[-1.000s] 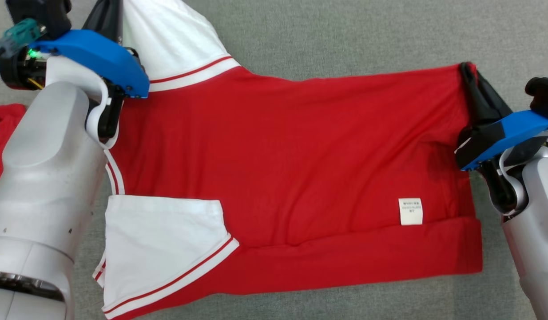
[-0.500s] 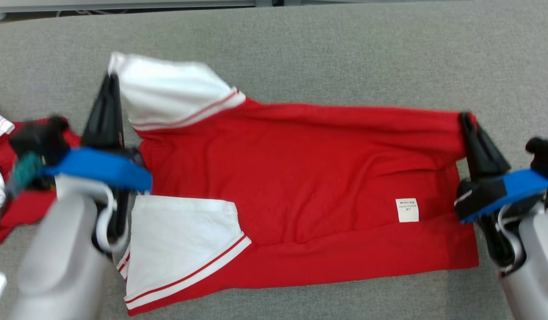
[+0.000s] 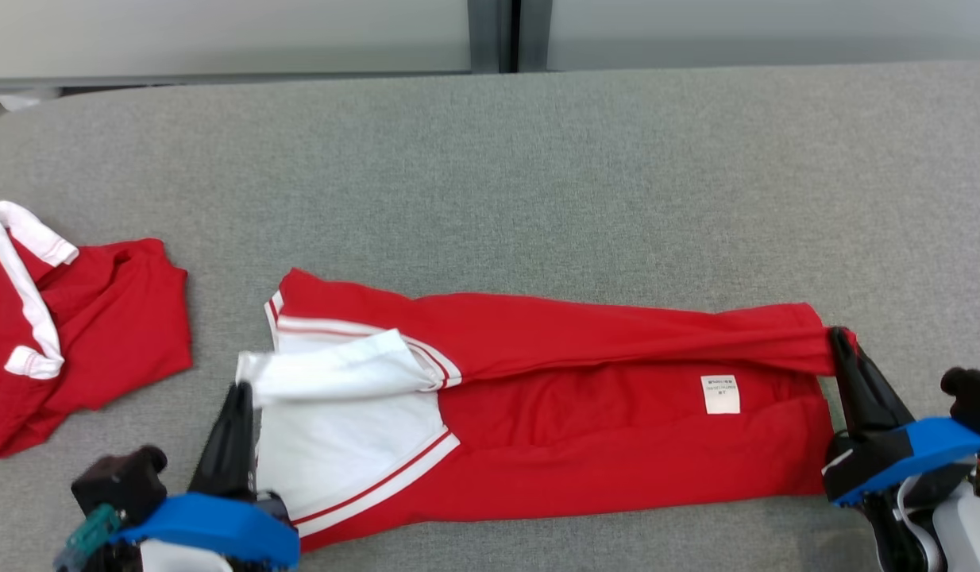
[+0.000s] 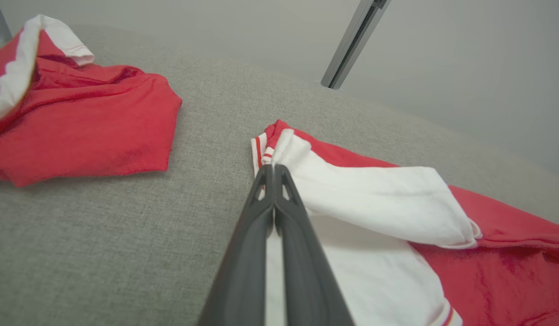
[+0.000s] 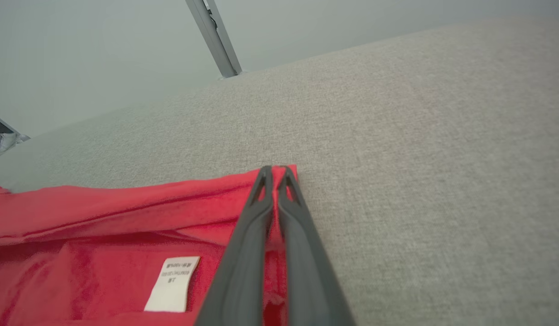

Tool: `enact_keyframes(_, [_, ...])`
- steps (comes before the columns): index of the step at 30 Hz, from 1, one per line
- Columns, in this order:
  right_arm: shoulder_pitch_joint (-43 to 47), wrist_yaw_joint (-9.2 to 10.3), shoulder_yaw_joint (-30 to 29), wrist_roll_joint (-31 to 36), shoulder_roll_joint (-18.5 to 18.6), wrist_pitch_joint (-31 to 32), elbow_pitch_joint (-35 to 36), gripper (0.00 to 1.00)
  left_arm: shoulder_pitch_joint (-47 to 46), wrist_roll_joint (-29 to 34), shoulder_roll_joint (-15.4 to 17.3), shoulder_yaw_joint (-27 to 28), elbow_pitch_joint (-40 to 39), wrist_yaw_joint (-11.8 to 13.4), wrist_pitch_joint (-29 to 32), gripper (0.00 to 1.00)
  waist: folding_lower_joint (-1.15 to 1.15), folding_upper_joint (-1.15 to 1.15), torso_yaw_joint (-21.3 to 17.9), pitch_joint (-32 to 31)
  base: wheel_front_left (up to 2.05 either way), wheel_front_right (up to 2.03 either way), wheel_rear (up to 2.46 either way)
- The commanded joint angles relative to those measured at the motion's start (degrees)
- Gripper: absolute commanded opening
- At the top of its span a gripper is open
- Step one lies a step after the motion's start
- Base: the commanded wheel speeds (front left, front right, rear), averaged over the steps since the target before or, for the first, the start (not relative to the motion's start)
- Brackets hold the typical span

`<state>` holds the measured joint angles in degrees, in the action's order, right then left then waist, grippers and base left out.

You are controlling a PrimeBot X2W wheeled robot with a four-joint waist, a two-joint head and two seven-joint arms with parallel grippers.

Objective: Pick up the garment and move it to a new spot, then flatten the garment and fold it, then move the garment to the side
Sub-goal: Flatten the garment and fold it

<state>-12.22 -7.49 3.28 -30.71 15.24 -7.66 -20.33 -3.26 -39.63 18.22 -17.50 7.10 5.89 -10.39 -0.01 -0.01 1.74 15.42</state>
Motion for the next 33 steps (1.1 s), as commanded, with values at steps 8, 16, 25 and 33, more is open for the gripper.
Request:
enact_keyframes(8, [5.4, -0.01, -2.0, 1.5, -1.9, 0.3, -0.3, 1.0, 7.5, -3.1, -0.5, -1.4, -2.0, 2.3, 5.1, 0.0, 0.01, 0.01, 0.3, -2.9, 0.0, 0.0, 0.0])
enact_keyframes(16, [8.7, -0.01, -3.6, 4.7, -2.2, -2.8, 2.8, 1.0, 6.4, 1.0, -0.2, -2.2, -1.0, 4.2, 1.1, 1.0, 0.01, 0.01, 0.2, -4.7, 0.0, 0.0, 0.0])
enact_keyframes(25, [11.1, -0.01, -8.7, 16.6, -6.9, 0.1, 17.8, 1.0, 2.4, 10.6, 2.5, -2.5, -5.6, 7.6, -3.4, 1.0, 0.01, 0.01, -1.6, -6.5, 0.0, 0.0, 0.0])
enact_keyframes(33, [14.1, -0.01, -10.2, 20.3, -9.4, 5.6, 26.9, 1.0, 2.0, 13.8, 4.4, -3.7, -7.6, 8.7, -2.4, 1.0, 0.01, 0.01, -2.3, -8.2, 0.0, 0.0, 0.0])
